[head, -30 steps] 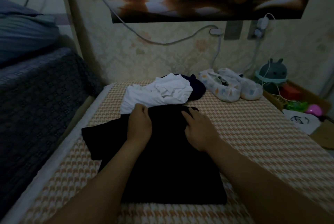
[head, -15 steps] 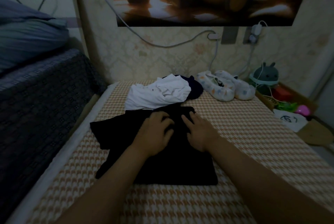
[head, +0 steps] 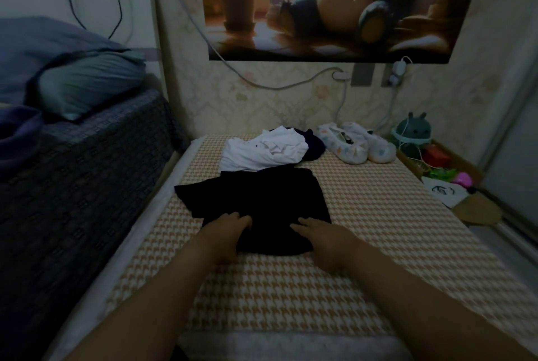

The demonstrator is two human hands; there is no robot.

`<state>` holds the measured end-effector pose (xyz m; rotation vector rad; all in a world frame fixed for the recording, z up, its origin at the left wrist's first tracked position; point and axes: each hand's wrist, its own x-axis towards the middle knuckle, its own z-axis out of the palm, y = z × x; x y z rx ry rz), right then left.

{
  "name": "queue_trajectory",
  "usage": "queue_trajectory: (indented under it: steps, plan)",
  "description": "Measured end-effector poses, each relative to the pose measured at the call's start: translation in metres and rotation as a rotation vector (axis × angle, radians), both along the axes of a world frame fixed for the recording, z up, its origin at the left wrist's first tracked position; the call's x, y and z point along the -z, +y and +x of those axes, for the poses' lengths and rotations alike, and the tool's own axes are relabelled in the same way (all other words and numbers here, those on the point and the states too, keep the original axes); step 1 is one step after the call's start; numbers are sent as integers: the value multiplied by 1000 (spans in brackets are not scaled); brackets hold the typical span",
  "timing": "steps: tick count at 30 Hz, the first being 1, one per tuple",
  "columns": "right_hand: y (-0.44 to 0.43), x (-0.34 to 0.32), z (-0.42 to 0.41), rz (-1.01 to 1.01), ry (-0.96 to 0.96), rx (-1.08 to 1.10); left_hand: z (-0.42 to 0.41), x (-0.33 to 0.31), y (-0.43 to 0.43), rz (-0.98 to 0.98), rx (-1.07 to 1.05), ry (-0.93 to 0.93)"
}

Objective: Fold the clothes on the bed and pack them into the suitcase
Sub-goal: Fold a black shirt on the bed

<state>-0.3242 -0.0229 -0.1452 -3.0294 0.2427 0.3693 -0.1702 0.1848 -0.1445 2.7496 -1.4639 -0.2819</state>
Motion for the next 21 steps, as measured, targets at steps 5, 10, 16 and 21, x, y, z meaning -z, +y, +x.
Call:
queue_trajectory:
  steps: [5,10,16,21]
  plan:
    - [10,-25,-1,-101,-67,24,-3,-19,14,98,-60,60]
    - [21,-50,-12,82,125,-14,-34,-43,32,281,-81,412]
    - [14,-49,-15,586,-28,144,-39,-26,0,-142,3,290]
    - [-16,-13,8,63,-245,61,-33,6,-38,-25,-25,137]
